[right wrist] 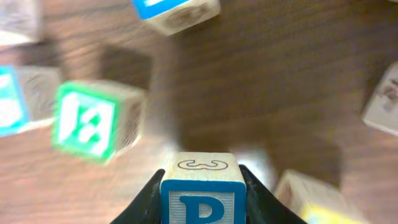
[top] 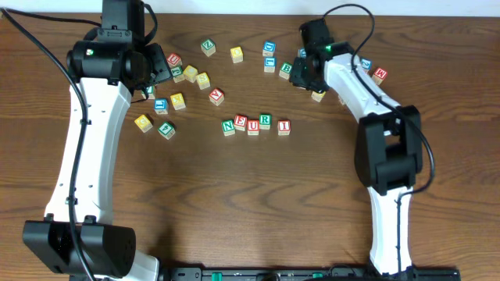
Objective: Spell out NEURIPS
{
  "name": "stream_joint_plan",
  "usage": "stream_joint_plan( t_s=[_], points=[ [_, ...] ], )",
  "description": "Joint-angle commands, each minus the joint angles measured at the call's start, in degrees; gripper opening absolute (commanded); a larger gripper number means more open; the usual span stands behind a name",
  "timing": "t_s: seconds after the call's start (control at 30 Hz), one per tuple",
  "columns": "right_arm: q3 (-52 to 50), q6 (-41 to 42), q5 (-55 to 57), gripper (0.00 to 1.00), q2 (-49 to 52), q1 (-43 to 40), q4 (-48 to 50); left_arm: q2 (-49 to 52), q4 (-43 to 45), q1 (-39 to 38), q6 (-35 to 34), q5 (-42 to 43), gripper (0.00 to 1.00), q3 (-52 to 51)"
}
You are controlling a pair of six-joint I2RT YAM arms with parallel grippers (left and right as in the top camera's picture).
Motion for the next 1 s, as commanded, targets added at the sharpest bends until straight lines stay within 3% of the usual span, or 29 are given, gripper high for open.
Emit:
stream_joint_plan(
  t_s=[0.0,0.37,0.67,0.97],
  points=[
    [0.0,-4.4,-4.4,0.3,-8.4,0.6,-4.4,-0.5,-0.1,0.2,0.6,-0.7,0.59,-0.7],
    [-0.5,-9.2,-4.4,0.27,-8.0,1.7,-20.2,-0.5,-0.1,0.2,0.6,-0.7,0.6,-0.7],
    [-0.7,-13.1,-1.9,0.46,-7.3,1.9,-11.0,-0.5,0.1,0.2,0.6,-0.7,0.61,-0.8],
    [-0.7,-32.6,-2.3,0.45,-3.1,2.5,-9.6,-0.5,0.1,0.2,0.6,-0.7,0.65,-0.8]
  ],
)
